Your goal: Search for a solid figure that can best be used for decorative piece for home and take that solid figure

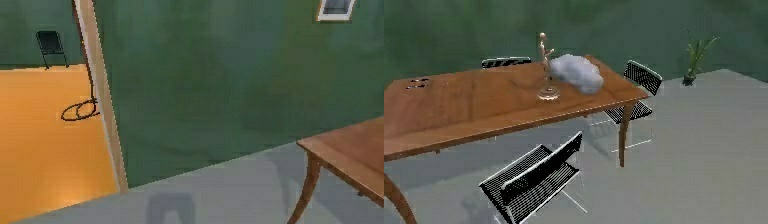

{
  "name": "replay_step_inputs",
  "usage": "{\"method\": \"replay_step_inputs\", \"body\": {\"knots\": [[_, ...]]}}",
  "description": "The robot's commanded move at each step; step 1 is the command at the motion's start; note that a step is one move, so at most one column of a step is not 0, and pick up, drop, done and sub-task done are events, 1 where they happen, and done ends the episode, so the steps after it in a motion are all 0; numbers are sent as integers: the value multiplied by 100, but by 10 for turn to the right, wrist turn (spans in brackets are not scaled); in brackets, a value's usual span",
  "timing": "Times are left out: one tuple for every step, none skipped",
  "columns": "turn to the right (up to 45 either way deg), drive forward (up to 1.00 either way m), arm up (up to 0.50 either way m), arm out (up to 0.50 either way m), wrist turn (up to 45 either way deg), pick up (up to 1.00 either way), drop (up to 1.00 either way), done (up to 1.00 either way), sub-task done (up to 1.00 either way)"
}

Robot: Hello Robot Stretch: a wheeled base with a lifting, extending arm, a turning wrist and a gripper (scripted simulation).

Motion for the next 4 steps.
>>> {"method": "replay_step_inputs", "body": {"knots": [[450, 0, 0, 0, 0, 0, 0, 0, 0], [450, 0, 0, 0, 0, 0, 0, 0, 0], [270, 0, 0, 0, 0, 0, 0, 0, 0], [0, 70, 0, 0, 0, 0, 0, 0, 0]]}}
